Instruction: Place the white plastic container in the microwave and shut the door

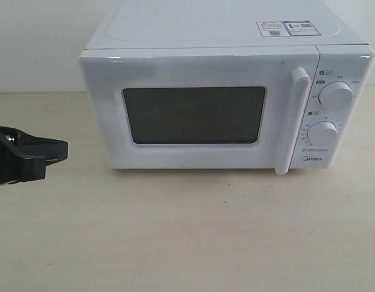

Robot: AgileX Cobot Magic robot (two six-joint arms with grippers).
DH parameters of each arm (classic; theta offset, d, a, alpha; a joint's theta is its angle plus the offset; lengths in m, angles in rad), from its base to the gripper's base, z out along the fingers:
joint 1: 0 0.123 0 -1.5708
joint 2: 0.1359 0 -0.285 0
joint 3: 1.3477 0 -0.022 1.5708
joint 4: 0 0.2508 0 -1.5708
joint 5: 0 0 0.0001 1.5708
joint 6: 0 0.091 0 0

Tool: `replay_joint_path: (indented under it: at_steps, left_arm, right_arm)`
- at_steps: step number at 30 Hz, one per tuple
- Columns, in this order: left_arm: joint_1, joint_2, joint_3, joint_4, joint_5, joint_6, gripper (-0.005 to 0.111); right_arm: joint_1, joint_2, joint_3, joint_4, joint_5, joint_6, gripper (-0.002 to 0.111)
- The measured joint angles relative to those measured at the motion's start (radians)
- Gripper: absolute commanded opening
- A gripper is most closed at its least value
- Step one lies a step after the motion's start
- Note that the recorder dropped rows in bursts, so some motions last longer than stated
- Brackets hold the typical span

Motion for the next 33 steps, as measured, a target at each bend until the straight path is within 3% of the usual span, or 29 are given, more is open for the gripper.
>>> replay_joint_path:
  at_steps: [23,33]
  left_arm:
    - [0.0,-0.008,0.0,0.0,-0.001,0.0,0.004]
    - [0.0,-0.158,0.0,0.0,-0.014,0.01,0.004]
  right_arm:
    - [0.0,0.0,0.0,0.0,0.0,0.004,0.0]
    - [0.0,0.0,0.0,0.0,0.0,0.004,0.0]
